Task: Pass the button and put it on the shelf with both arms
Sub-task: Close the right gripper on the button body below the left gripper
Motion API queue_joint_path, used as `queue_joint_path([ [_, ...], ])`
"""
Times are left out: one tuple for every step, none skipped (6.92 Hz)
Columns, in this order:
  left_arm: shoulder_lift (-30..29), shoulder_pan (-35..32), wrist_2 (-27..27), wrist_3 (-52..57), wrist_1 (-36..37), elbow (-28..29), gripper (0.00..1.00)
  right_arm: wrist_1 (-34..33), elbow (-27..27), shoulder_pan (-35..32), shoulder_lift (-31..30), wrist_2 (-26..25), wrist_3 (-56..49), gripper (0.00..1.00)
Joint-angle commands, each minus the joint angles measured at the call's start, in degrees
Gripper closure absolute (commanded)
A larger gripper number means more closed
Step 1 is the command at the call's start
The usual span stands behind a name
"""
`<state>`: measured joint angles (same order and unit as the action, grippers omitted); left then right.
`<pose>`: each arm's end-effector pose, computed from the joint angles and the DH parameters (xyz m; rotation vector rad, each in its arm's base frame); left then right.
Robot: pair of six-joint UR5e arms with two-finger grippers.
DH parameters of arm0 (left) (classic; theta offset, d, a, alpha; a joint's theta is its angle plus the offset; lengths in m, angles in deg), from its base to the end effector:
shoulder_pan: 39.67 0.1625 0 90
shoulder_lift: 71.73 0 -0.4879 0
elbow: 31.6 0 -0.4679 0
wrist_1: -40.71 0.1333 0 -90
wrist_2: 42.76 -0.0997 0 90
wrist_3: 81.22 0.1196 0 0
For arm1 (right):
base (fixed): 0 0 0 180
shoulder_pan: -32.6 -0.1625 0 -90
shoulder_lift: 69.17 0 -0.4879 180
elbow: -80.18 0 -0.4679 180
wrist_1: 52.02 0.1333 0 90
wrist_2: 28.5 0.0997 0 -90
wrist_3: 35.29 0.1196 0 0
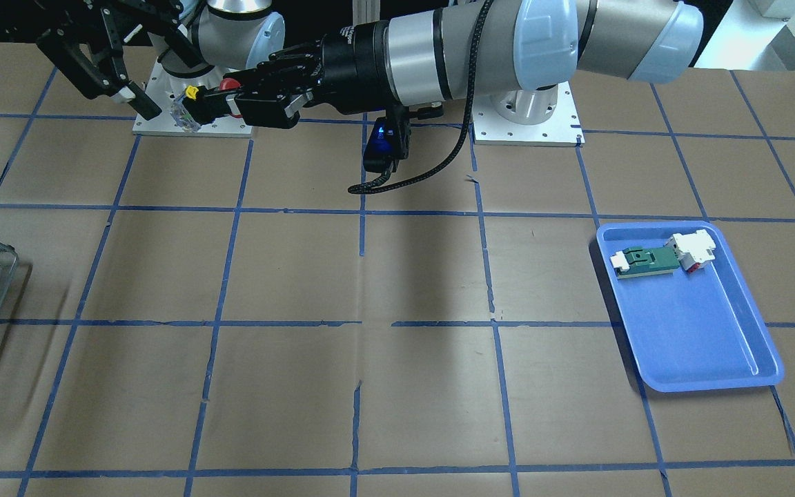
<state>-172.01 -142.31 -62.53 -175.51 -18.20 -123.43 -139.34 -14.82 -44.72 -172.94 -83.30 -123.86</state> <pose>-0.3826 -0.5824 0.5386 1.1287 -1.6658 -0.9302 0.0973 -0.4891 0.6211 -1.7156 2.1253 -0.7618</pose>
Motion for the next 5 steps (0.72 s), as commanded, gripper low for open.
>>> queue_joint_path([
  [0.8,0.0,0.0,0.0,-0.1,-0.5,1.00,-0.5,-0.5,-0.6,0.1,0.2,0.2,0.00],
  [0.9,0.0,0.0,0.0,0.0,-0.5,1.00,-0.2,-0.6,-0.6,0.1,0.1,0.1,0.00],
  [0.9,0.0,0.0,0.0,-0.1,-0.6,1.00,-0.5,-0.6,-0.7,0.1,0.3,0.0,0.02],
  [1.0,0.0,0.0,0.0,-0.1,-0.6,1.00,-0.5,-0.5,-0.7,0.1,0.3,0.0,0.06],
  [1.1,0.1,0.0,0.0,-0.1,-0.7,1.00,-0.5,-0.6,-0.9,0.1,1.0,0.0,0.06],
])
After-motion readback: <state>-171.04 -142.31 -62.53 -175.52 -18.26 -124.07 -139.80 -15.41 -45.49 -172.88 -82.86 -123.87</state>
